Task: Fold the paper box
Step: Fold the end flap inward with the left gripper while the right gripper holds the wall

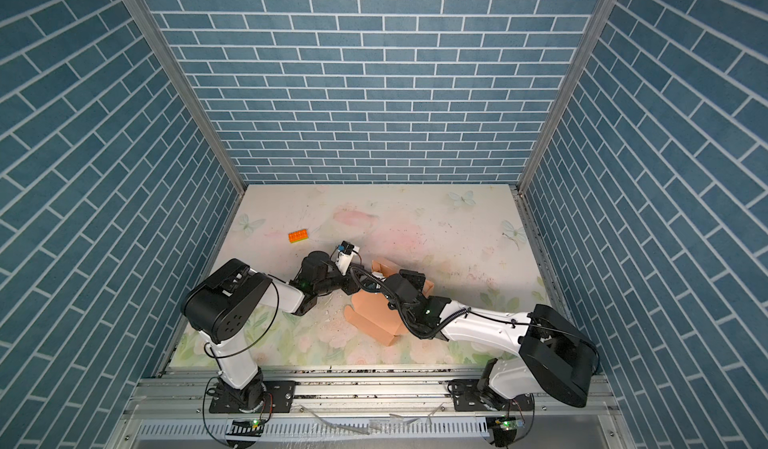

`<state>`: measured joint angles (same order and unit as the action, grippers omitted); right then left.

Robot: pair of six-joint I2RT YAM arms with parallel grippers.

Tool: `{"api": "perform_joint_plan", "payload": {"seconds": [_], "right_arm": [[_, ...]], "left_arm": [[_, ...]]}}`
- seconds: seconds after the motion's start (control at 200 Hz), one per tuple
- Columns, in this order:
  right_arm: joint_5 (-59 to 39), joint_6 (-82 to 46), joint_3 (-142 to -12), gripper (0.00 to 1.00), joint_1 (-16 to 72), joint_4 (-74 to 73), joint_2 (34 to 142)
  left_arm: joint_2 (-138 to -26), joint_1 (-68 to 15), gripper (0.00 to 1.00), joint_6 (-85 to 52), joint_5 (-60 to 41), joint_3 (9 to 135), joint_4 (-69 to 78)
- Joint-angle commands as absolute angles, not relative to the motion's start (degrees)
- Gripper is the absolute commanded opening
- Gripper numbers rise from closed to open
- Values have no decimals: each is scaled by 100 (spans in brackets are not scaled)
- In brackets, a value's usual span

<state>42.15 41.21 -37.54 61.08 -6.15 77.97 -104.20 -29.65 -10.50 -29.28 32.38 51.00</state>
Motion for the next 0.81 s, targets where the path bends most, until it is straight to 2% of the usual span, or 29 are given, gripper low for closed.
{"api": "perform_joint_plan", "payload": {"seconds": [0.0,0.41,0.8], "right_arm": [[4411,4386,-3614,8,6204,-1033,7696],[4548,4685,-3170,8,6393,-1740,7475],[4497,4567,-2993,8,6399,-1757,7381]], "left_arm": [[-10222,-2999,55,-1019,-2886,3135,5316],[-10105,-3146,56,-1007,-2839,2964,5348],[-10067,-3443,59,-974,-2681,2884,5384]]}}
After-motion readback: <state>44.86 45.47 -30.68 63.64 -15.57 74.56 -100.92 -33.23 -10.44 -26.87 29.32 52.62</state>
